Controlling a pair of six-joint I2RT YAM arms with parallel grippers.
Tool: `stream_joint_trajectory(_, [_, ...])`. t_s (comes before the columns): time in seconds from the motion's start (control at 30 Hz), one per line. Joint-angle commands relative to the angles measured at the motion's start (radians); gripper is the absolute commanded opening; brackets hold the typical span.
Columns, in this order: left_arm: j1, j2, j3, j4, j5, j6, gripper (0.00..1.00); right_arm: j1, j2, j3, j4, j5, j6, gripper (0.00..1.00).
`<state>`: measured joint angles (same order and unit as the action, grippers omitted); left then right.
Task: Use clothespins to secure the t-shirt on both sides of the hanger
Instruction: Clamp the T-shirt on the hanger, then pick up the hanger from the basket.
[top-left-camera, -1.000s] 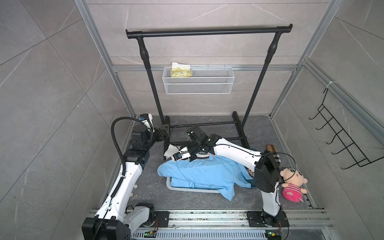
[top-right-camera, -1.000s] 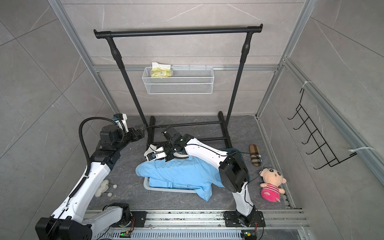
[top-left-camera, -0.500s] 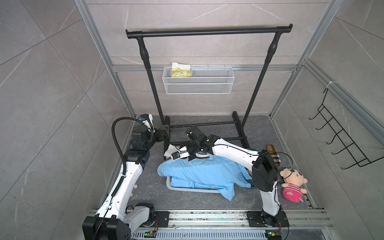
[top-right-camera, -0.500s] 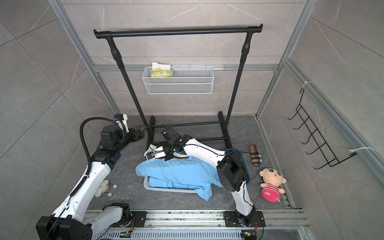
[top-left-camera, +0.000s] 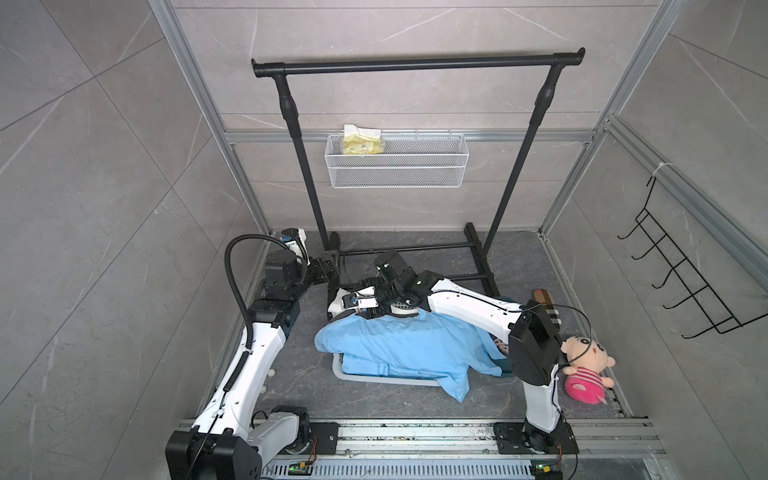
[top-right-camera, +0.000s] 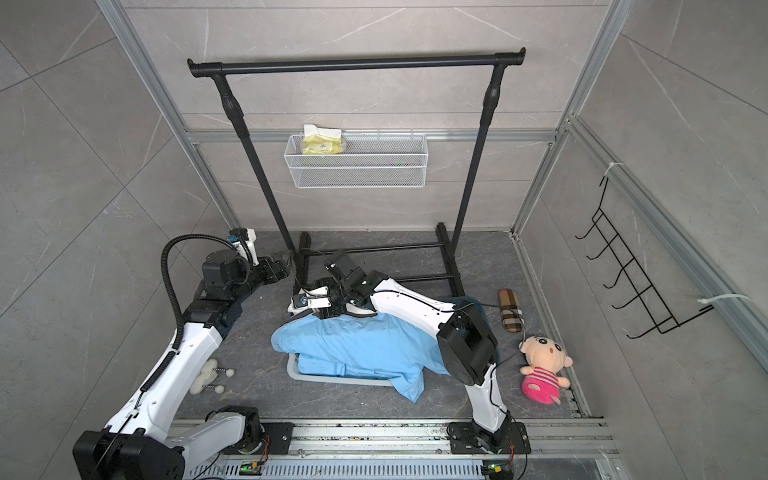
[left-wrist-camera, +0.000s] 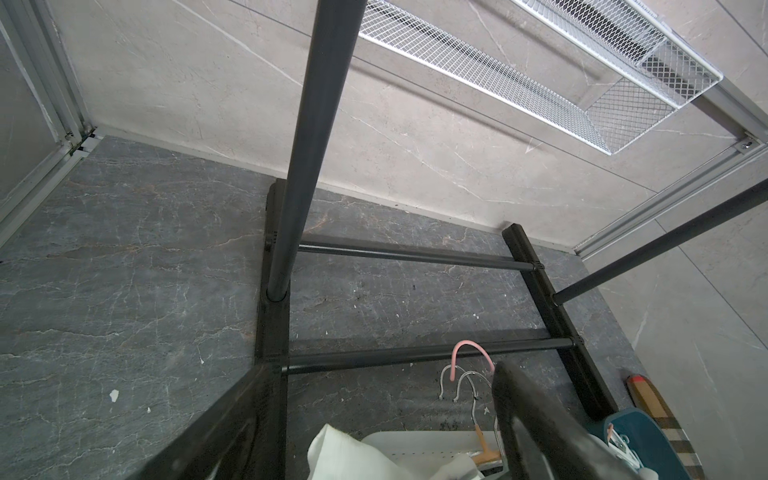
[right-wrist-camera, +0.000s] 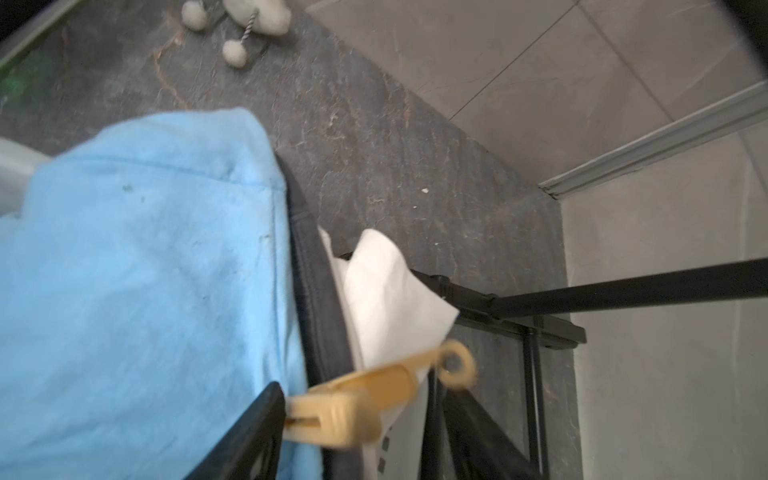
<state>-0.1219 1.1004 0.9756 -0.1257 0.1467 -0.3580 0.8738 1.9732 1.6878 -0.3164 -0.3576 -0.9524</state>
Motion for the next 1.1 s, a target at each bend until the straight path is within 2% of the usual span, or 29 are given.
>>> stream_joint_trajectory(0.0, [0.007,-0.022,0.002,0.035,-0.026,0.029,0.85,-0.008,-0.117,-0.016,0.117,0.115,0.247,0.63])
stream_joint_trajectory(0.07, [0.007,-0.022,0.008,0.024,-0.029,0.036,0.85,-0.015,-0.135,-0.006,0.119,0.248,0.408,0.61])
stream_joint_trajectory(0.2, [0.007,-0.024,0.008,0.022,-0.029,0.053,0.85,-0.06,-0.116,0.107,-0.087,0.413,0.71,0.58])
stream_joint_trajectory(0.27, [0.007,-0.025,0.008,0.022,-0.026,0.067,0.85,-0.082,-0.067,0.2,-0.232,0.479,0.831,0.52])
stream_joint_trajectory(0.4, [0.005,-0.021,0.01,0.017,-0.022,0.087,0.83,-0.117,0.059,0.377,-0.475,0.532,0.994,0.48])
stream_joint_trajectory(0.63, [0.004,0.004,0.029,-0.011,-0.042,0.072,0.81,-0.122,0.213,0.486,-0.57,0.573,1.041,0.44])
stream_joint_trajectory(0.8, [0.002,0.01,0.034,-0.021,-0.024,0.08,0.76,-0.127,0.345,0.625,-0.65,0.596,1.037,0.42])
stream_joint_trajectory(1.07, [0.001,0.017,0.034,-0.021,-0.007,0.08,0.76,-0.127,0.526,0.898,-0.798,0.581,1.029,0.4])
